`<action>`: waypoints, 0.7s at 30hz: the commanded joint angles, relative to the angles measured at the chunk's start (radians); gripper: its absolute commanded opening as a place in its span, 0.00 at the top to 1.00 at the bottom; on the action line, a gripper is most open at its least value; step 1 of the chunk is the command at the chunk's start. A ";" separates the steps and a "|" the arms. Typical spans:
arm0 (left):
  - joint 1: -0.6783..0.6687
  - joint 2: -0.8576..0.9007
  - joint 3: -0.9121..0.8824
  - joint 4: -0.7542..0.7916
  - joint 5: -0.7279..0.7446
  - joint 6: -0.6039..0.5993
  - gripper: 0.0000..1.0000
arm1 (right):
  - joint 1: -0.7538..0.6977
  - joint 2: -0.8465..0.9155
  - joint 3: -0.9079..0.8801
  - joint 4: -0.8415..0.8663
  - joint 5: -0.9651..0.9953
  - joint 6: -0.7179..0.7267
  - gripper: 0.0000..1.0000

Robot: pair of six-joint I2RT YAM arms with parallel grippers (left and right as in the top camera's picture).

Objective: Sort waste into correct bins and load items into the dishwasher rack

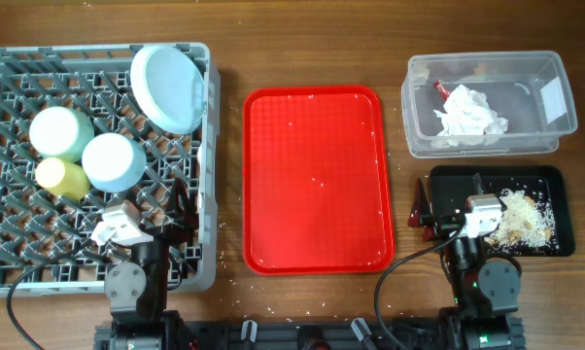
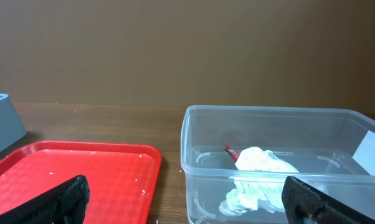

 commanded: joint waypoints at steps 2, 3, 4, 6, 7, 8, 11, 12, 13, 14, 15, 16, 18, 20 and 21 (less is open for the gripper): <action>0.013 -0.010 -0.004 -0.002 -0.002 0.070 0.00 | -0.004 -0.012 -0.004 0.004 0.010 -0.018 0.00; 0.013 -0.010 -0.004 -0.002 -0.002 0.070 0.00 | -0.004 -0.012 -0.004 0.004 0.010 -0.018 0.00; 0.013 -0.010 -0.004 -0.003 0.010 0.084 0.00 | -0.004 -0.012 -0.004 0.004 0.009 -0.018 0.00; 0.013 -0.010 -0.004 -0.006 0.049 0.175 0.00 | -0.004 -0.012 -0.004 0.004 0.010 -0.018 0.00; 0.013 -0.010 -0.004 -0.006 0.060 0.216 0.00 | -0.004 -0.012 -0.004 0.004 0.010 -0.018 0.00; 0.013 -0.010 -0.004 -0.006 0.061 0.232 0.00 | -0.004 -0.012 -0.004 0.004 0.010 -0.018 0.00; 0.013 -0.010 -0.004 -0.006 0.061 0.238 0.00 | -0.004 -0.012 -0.004 0.004 0.009 -0.018 0.00; 0.013 -0.010 -0.004 -0.006 0.064 0.257 0.00 | -0.004 -0.012 -0.004 0.004 0.010 -0.018 0.00; 0.013 -0.010 -0.004 -0.006 0.068 0.278 0.00 | -0.004 -0.012 -0.004 0.004 0.010 -0.018 0.00; 0.013 -0.010 -0.004 -0.006 0.074 0.313 0.00 | -0.004 -0.012 -0.004 0.004 0.010 -0.017 0.00; 0.013 -0.010 -0.004 -0.006 0.073 0.326 0.00 | -0.004 -0.012 -0.004 0.004 0.010 -0.018 0.00; 0.013 -0.010 -0.004 -0.006 0.073 0.335 0.00 | -0.004 -0.012 -0.004 0.004 0.010 -0.018 0.01; 0.013 -0.010 -0.004 -0.006 0.072 0.338 0.00 | -0.004 -0.012 -0.004 0.004 0.010 -0.018 0.00; 0.013 -0.010 -0.004 -0.006 0.065 0.337 0.00 | -0.004 -0.012 -0.004 0.004 0.010 -0.018 0.01; 0.013 -0.010 -0.004 -0.006 0.065 0.334 0.00 | -0.004 -0.012 -0.004 0.004 0.010 -0.018 0.00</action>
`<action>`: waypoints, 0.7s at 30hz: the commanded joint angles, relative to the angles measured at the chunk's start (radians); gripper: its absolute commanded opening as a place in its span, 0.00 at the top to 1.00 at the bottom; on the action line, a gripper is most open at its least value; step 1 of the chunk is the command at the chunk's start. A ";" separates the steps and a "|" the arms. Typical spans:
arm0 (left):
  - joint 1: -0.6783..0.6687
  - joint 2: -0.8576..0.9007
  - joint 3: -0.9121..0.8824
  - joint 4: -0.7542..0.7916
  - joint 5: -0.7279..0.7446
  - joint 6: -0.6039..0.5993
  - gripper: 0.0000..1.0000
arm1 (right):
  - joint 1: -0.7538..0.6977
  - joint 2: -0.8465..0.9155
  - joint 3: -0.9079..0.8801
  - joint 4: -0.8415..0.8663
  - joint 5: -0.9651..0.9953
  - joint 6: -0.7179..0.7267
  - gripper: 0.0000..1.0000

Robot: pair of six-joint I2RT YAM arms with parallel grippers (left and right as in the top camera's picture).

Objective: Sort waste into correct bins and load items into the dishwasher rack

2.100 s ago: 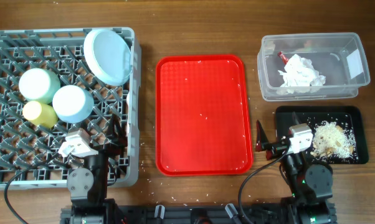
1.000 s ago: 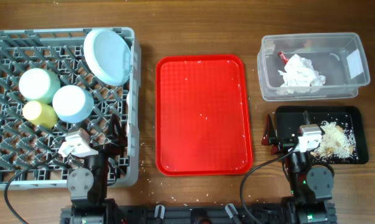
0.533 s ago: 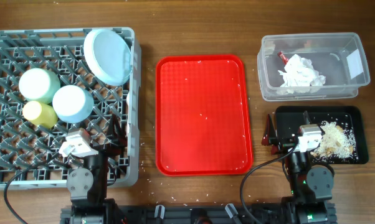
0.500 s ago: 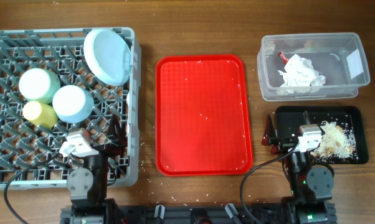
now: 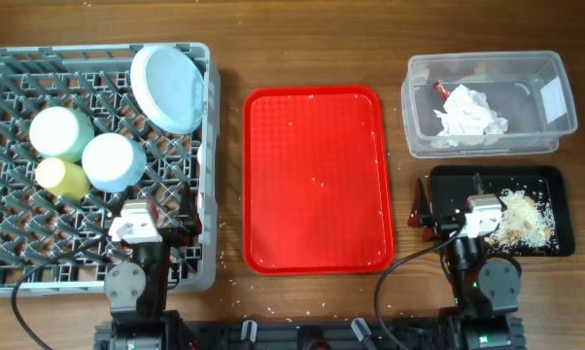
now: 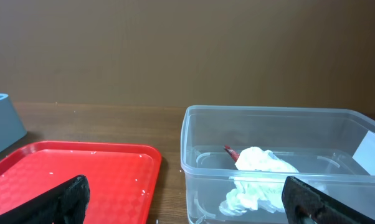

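The grey dishwasher rack (image 5: 11,255) on the left holds a pale blue plate (image 5: 166,87), a mint cup (image 5: 61,132), a light blue cup (image 5: 114,161) and a yellow cup (image 5: 61,176). The red tray (image 5: 317,180) in the middle carries only crumbs. At the back right, a clear bin (image 5: 555,122) (image 6: 194,155) contains a crumpled white napkin (image 5: 467,115) (image 6: 259,163) and a red wrapper (image 5: 441,89). Food scraps (image 5: 521,219) lie in the black tray (image 5: 448,183). My right gripper (image 5: 421,210) (image 6: 184,194) is open and holds nothing. My left gripper (image 5: 183,226) rests over the rack's near right corner; its jaws are unclear.
Both arm bases stand at the table's near edge, with cables trailing beside them. Small white crumbs are scattered on the wood near the front of the red tray. A brown wall rises behind the table in the right wrist view.
My left wrist has shifted a little to the right over the rack's near edge. The right arm and all objects are where they were.
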 commanded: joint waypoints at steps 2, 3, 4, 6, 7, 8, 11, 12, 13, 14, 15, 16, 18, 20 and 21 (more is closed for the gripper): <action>0.007 -0.010 -0.004 -0.005 0.015 0.027 0.00 | -0.004 -0.012 -0.004 0.004 0.010 -0.018 0.00; 0.007 -0.010 -0.004 -0.005 0.015 0.027 0.00 | -0.004 -0.012 -0.004 0.004 0.010 -0.018 0.01; 0.007 -0.010 -0.004 -0.005 0.015 0.027 0.00 | -0.004 -0.012 -0.004 0.004 0.010 -0.018 0.00; 0.007 -0.010 -0.003 -0.005 0.015 0.027 0.00 | -0.004 -0.012 -0.004 0.004 0.010 -0.018 0.00; 0.007 -0.010 -0.003 -0.005 0.015 0.027 0.00 | -0.004 -0.012 -0.004 0.005 0.009 -0.017 0.00; 0.007 -0.010 -0.003 -0.005 0.015 0.027 0.00 | -0.004 -0.012 -0.004 0.004 0.010 -0.018 0.00; 0.007 -0.010 -0.003 -0.005 0.015 0.027 0.00 | -0.004 -0.012 -0.004 0.005 0.010 -0.018 0.01; 0.007 -0.010 -0.003 -0.005 0.015 0.027 0.00 | -0.004 -0.012 -0.003 0.004 0.010 -0.018 0.00; 0.007 -0.010 -0.003 -0.005 0.015 0.027 0.00 | -0.004 -0.012 -0.004 0.004 0.010 -0.018 0.00; 0.007 -0.010 -0.003 -0.005 0.015 0.027 0.00 | -0.004 -0.012 -0.003 0.004 0.010 -0.018 0.00; 0.007 -0.010 -0.003 -0.005 0.015 0.027 0.00 | -0.004 -0.012 -0.004 0.005 0.010 -0.018 0.00; 0.007 -0.010 -0.003 -0.005 0.015 0.027 0.00 | -0.004 -0.012 -0.003 0.004 0.010 -0.018 0.00; 0.007 -0.010 -0.003 -0.005 0.015 0.027 0.00 | -0.004 -0.012 -0.004 0.004 0.010 -0.018 0.01; 0.007 -0.010 -0.003 -0.005 0.015 0.027 0.00 | -0.004 -0.012 -0.003 0.004 0.010 -0.018 0.00; 0.007 -0.010 -0.003 -0.005 0.015 0.027 0.00 | -0.004 -0.012 -0.003 0.004 0.009 -0.018 0.00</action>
